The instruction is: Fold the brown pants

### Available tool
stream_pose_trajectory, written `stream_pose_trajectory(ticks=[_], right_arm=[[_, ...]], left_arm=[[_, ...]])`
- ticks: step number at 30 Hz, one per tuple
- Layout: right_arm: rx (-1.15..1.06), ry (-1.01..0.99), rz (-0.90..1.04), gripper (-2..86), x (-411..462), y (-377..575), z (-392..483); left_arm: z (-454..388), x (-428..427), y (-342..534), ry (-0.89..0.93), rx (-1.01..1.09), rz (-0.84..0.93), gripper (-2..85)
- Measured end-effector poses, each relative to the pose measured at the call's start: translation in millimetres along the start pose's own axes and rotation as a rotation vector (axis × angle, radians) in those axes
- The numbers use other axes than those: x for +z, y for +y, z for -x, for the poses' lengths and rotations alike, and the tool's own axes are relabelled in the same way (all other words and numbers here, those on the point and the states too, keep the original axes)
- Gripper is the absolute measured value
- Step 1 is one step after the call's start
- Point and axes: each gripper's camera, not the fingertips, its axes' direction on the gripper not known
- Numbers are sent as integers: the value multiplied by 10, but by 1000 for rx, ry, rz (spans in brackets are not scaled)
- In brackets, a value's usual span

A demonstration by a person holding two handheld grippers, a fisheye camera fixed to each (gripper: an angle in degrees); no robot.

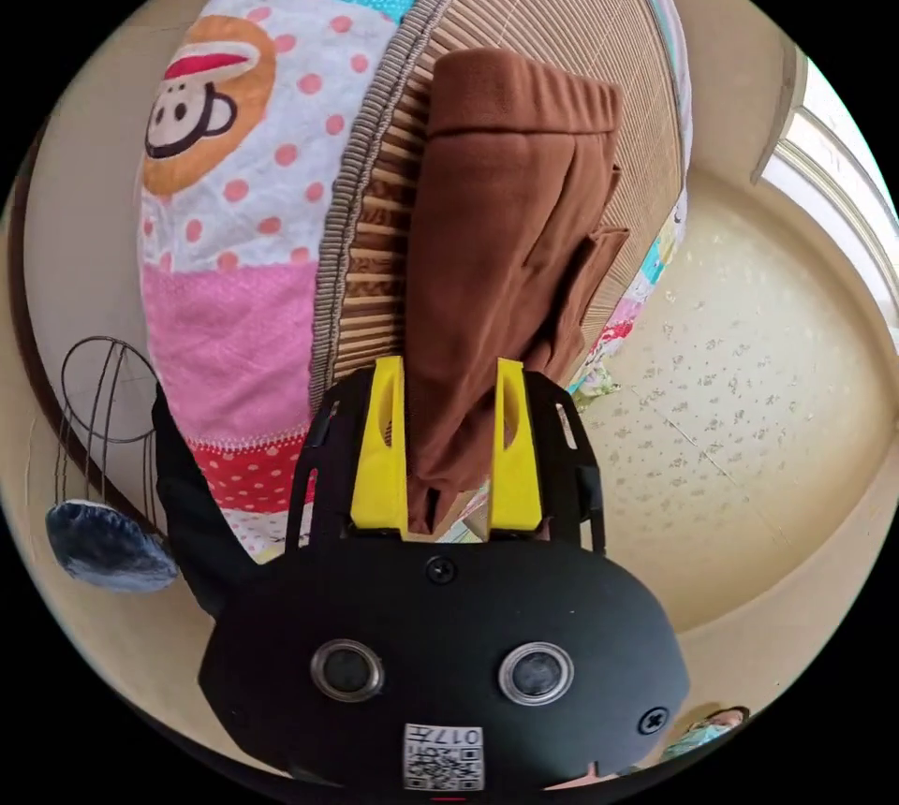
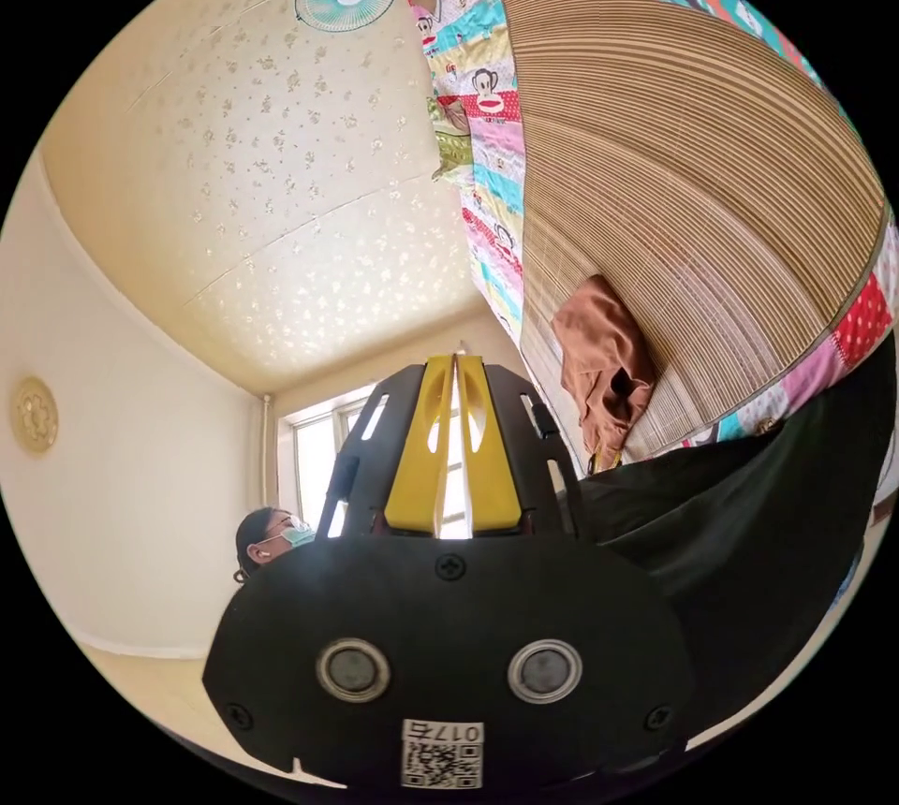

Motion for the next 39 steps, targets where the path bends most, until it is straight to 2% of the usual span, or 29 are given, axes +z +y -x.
stream_pose_trajectory(ticks=[2,4,6,7,12,16,18,21,23,25,27,28,30,33,34,35,39], right_arm=[[-1,2,54,7,171,-96,-3],[-20,5,97,7,280,-176,13],[-36,31,138,6,372,-248,25],[-44,60,166,6,431,-290,25],[-60,187,275,7,654,-446,-91],[-107,232,373,9,928,-555,-264],[-162,192,441,13,1101,-557,-296],[-285,138,583,25,1439,-509,-287],[-408,130,692,53,1763,-417,-242],[-492,152,746,94,2009,-331,-219],[-579,217,765,145,2234,-240,-221],[-637,223,782,179,2366,-182,-235],[-693,109,830,244,2530,-103,-272],[-625,-114,1096,258,2894,110,-500],[-543,-201,1273,259,3053,272,-658],[-490,-253,1358,262,3107,407,-819],[-431,-365,1301,223,2879,481,-1273]], left_arm=[[-2,42,-69,7,9,48,137],[19,69,-130,61,26,127,87],[-103,96,-149,242,138,246,57],[-197,80,-134,253,189,267,55],[-1655,-110,473,137,854,485,50],[-2579,-183,1191,135,1252,689,50],[-3100,-255,1815,172,1509,831,50],[-3512,-298,2621,267,1765,1045,50],[-3618,-287,3061,370,1863,1203,51],[-3635,-259,3428,526,1910,1364,52],[-3577,-200,3827,825,1888,1590,56],[-3556,-177,3912,901,1869,1646,57],[-3459,-71,4199,1137,1780,1809,61],[-3327,43,4432,1179,1727,1836,62],[-3302,53,4448,1182,1713,1829,62],[-3256,41,4444,1224,1674,1816,62],[-3168,-262,4295,1362,1618,1700,62]])
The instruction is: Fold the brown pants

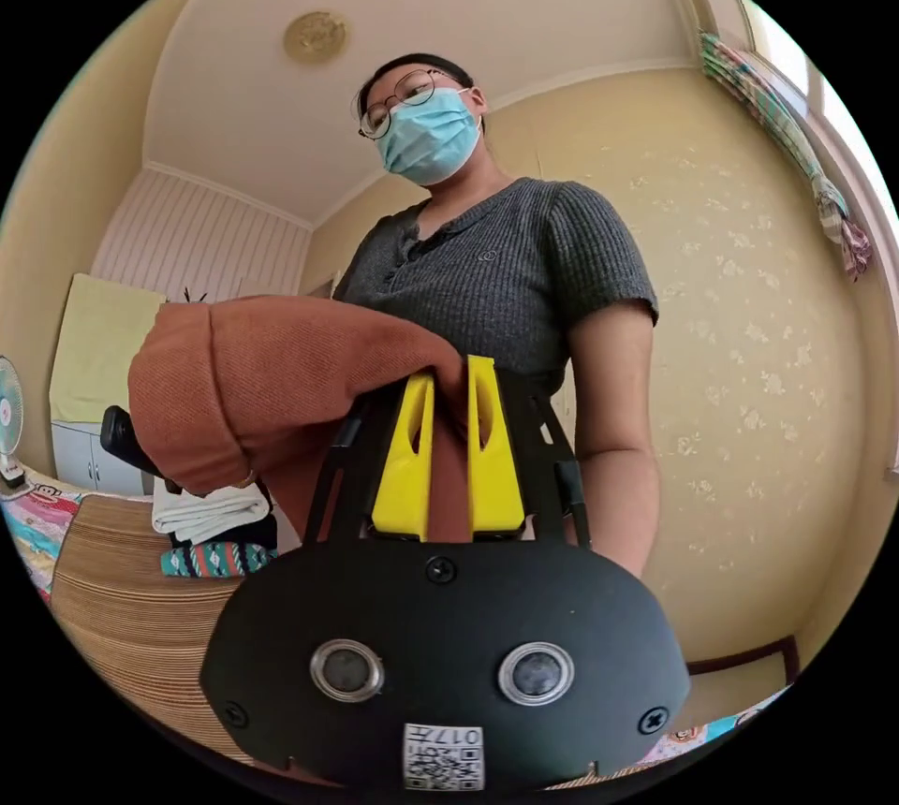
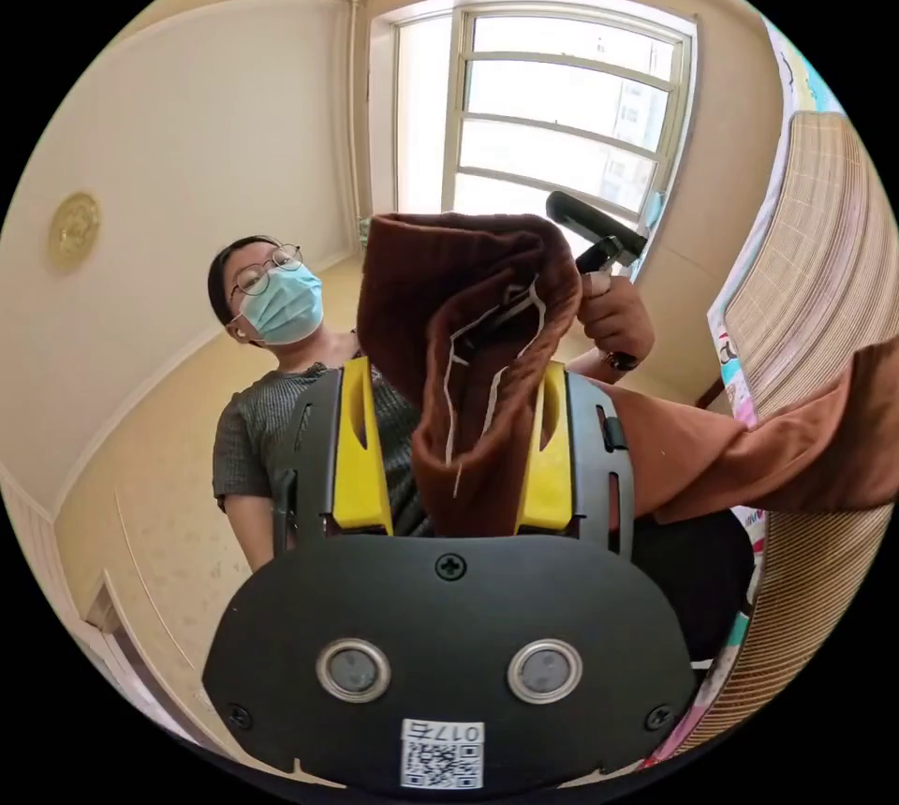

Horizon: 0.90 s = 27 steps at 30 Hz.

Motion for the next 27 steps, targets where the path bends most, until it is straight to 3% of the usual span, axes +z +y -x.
stream_pose_trajectory(ticks=[5,9,11,17,18,22,25,27], right_arm=[[93,129,-86,165,96,647,-478],[50,94,-101,186,385,625,-732],[-29,76,-20,203,710,470,-777],[-158,466,-44,203,1111,471,-645],[-173,464,-37,198,1161,482,-646],[-279,231,69,44,1613,574,-750],[-336,274,-59,24,1643,753,-630],[-393,364,-184,16,1564,830,-386]], left_arm=[[-525,1,-89,-3,173,-101,62],[-643,105,-197,43,268,-139,62],[-596,120,-232,46,254,-165,62],[-382,504,-529,147,206,-99,63],[-344,591,-574,161,194,-82,63],[-306,704,-685,174,183,-74,66],[-247,714,-948,82,48,-50,68],[-97,722,-1217,-99,-231,33,69]])
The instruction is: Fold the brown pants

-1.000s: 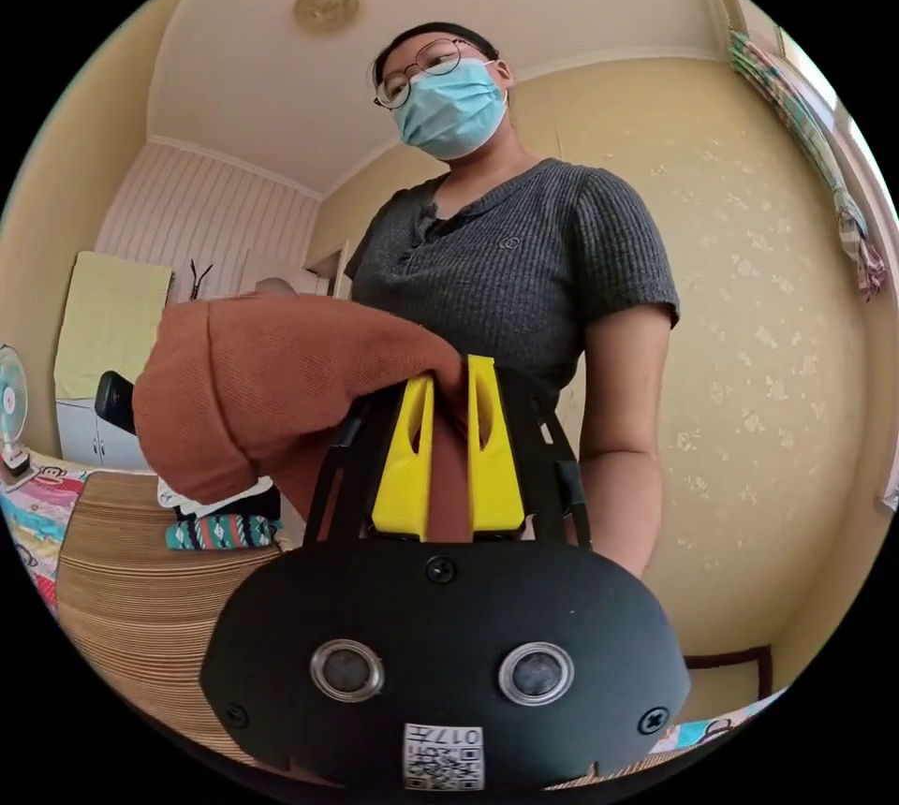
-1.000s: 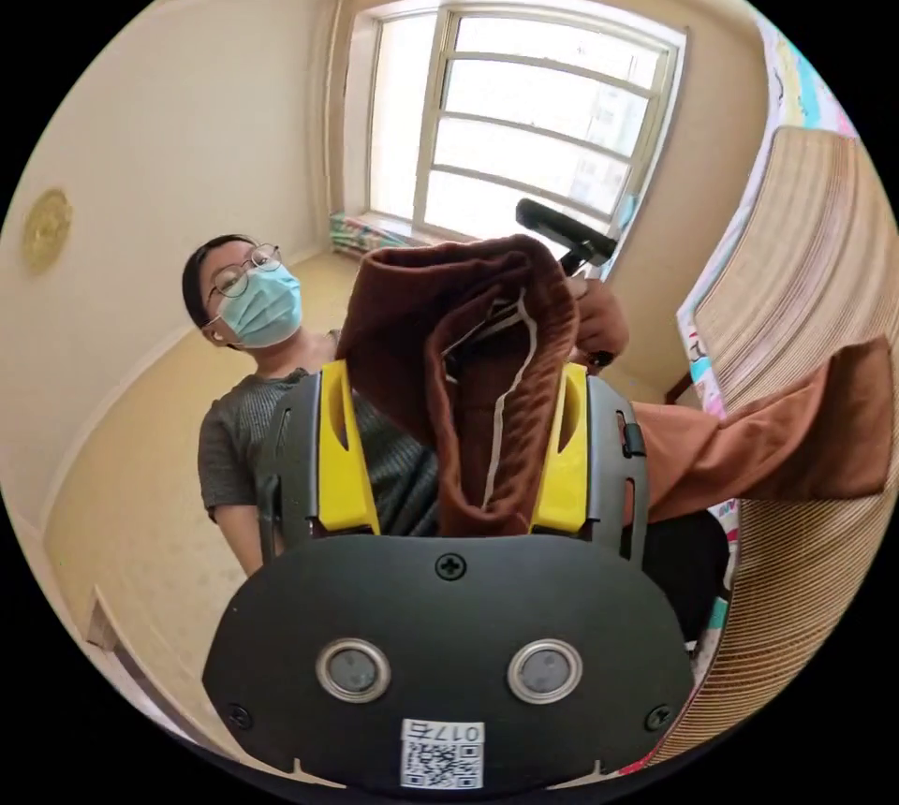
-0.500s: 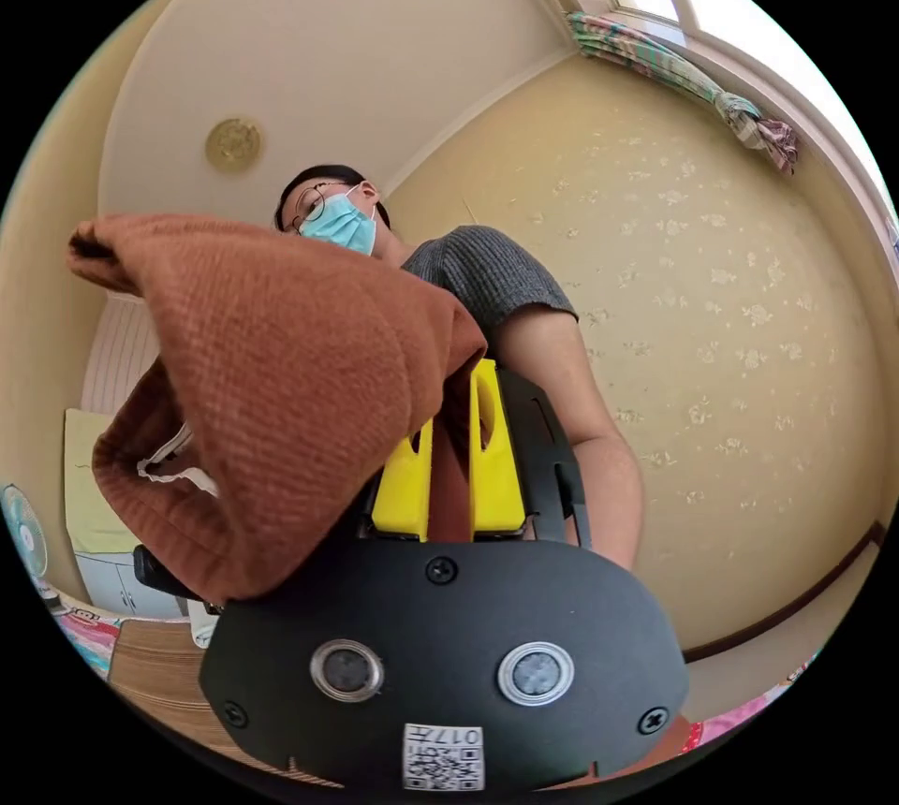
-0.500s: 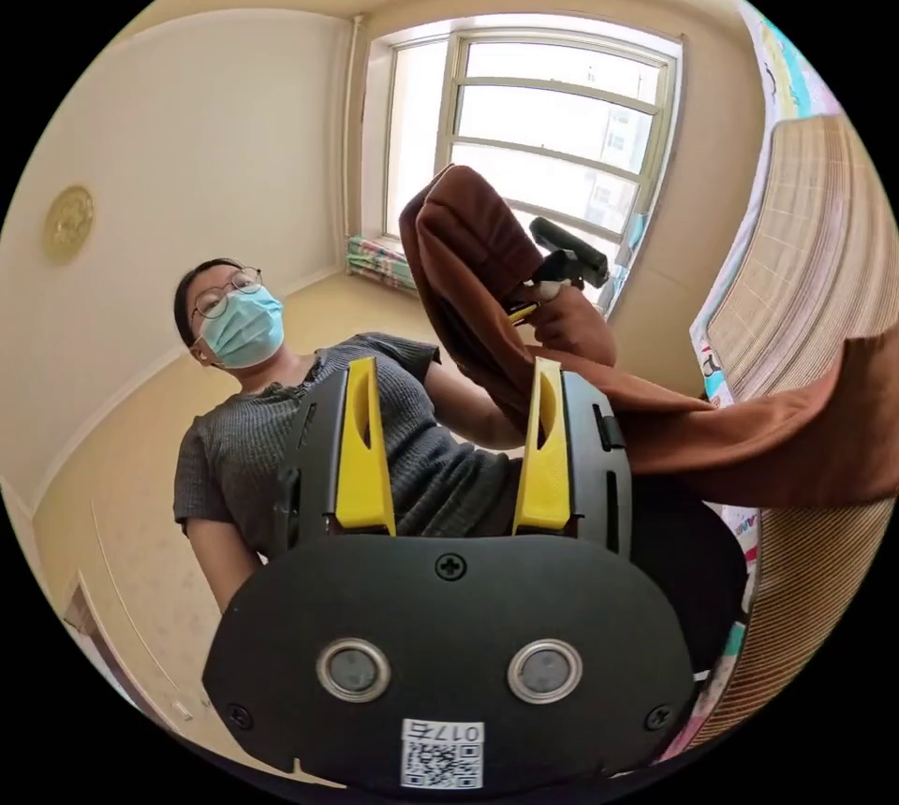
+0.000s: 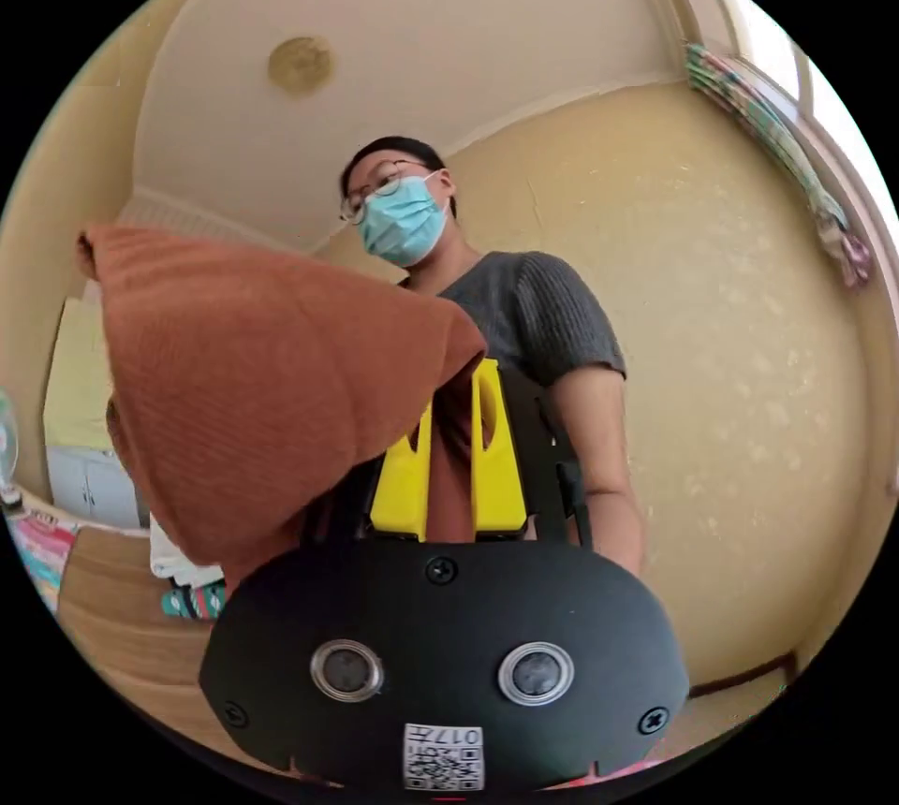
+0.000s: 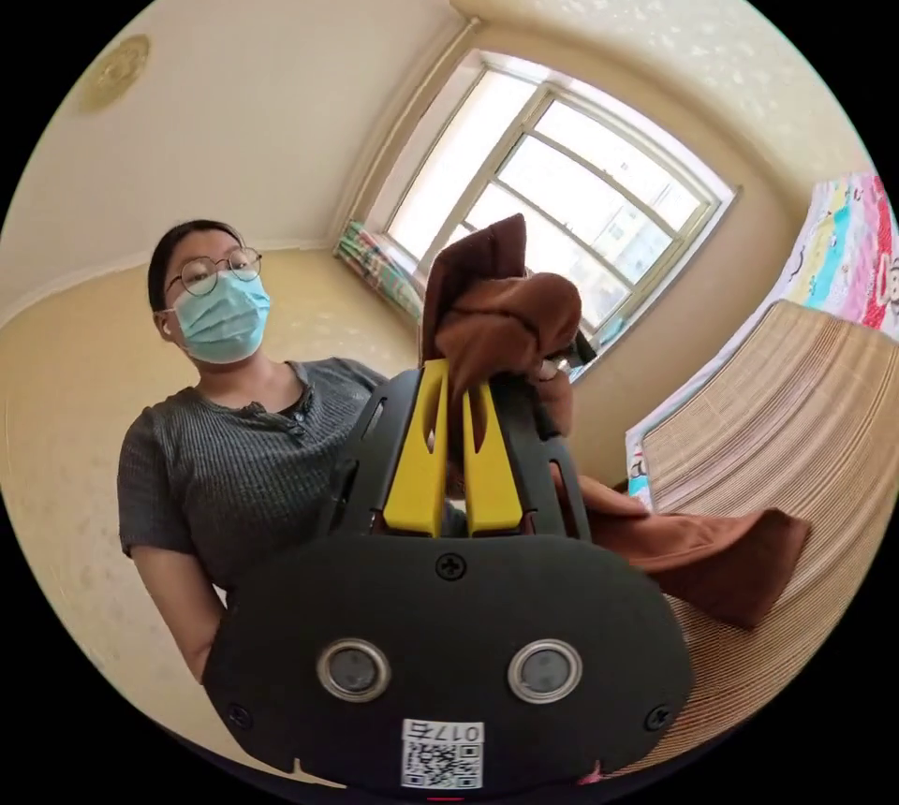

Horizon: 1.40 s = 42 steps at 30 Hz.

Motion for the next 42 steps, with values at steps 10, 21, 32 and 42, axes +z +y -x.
stream_pose_trajectory(ticks=[10,21,32,42], right_arm=[[-643,710,82,8,823,-640,2176],[-545,761,655,11,2418,-358,1356],[-201,444,534,24,2064,411,474],[-164,360,250,25,976,452,1010]], left_arm=[[-63,82,-710,-1012,-637,190,107],[384,318,-499,-783,-797,-225,293],[968,202,732,-483,-880,-288,180],[738,-12,1133,-406,-771,-405,41]])
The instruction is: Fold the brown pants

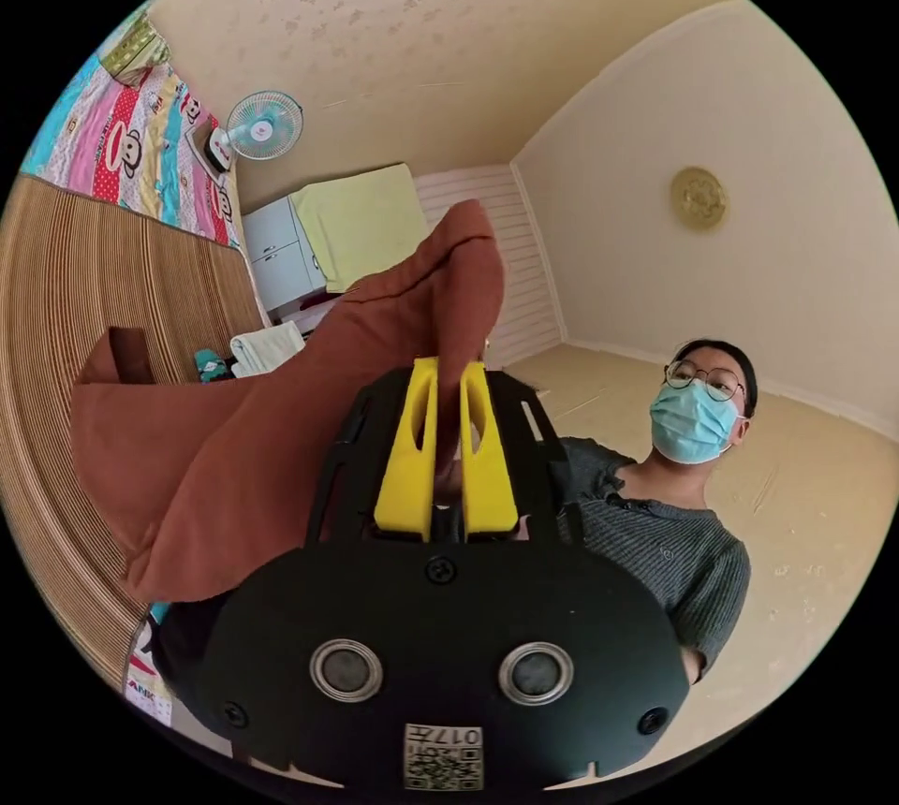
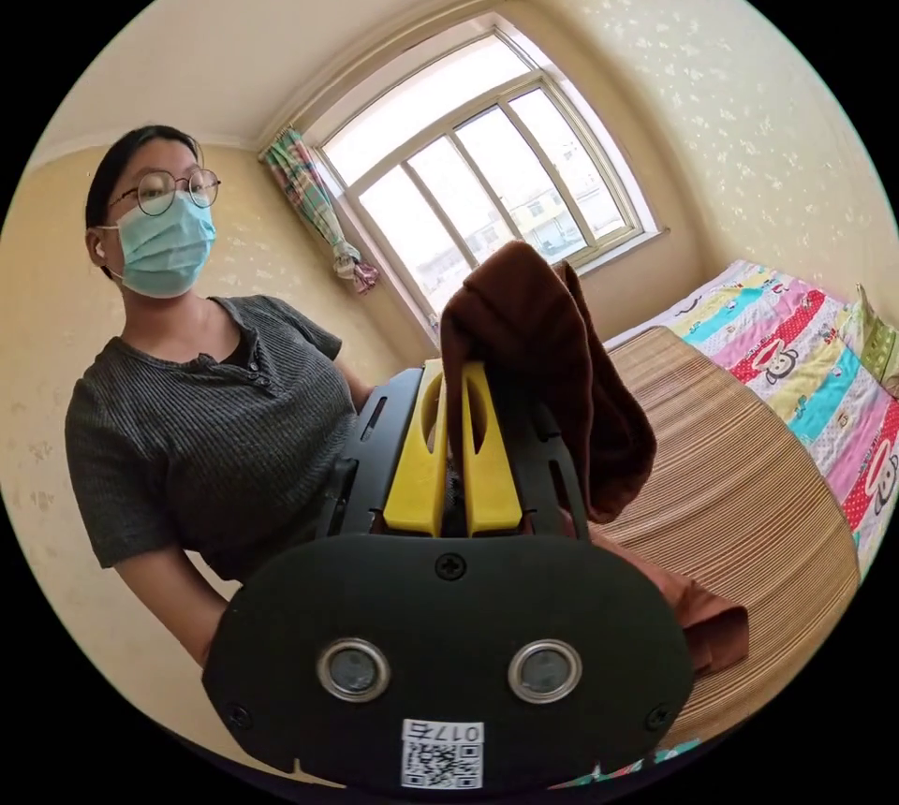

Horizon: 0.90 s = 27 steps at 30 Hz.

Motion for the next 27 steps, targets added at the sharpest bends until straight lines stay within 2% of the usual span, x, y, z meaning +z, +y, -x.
stream_pose_trajectory(ticks=[5,9,12,15,19,21,22,25,27], right_arm=[[-6,196,-149,19,-1055,-113,332],[-127,316,-252,18,-1730,-560,693],[-182,450,-255,20,-2015,-1320,809],[-210,596,-185,22,-1918,-2339,626],[-289,676,-59,26,-1249,-3772,-110],[-284,612,26,31,-849,-4275,-596],[-243,553,93,36,-590,-4536,-973],[-21,445,163,60,-131,-4755,-1952],[97,329,110,75,-117,-4583,-2394]], left_arm=[[-336,-552,208,64,247,-148,40],[-781,-705,299,113,471,-94,40],[-996,-580,329,117,551,-14,42],[-1061,-524,397,62,573,-32,45],[-993,-901,575,-88,550,-276,49],[-855,-1387,778,-150,523,-474,50],[-803,-1527,844,-170,514,-517,50],[-362,-2276,1296,-271,345,-729,61],[86,-2814,1835,-435,57,-870,86]])
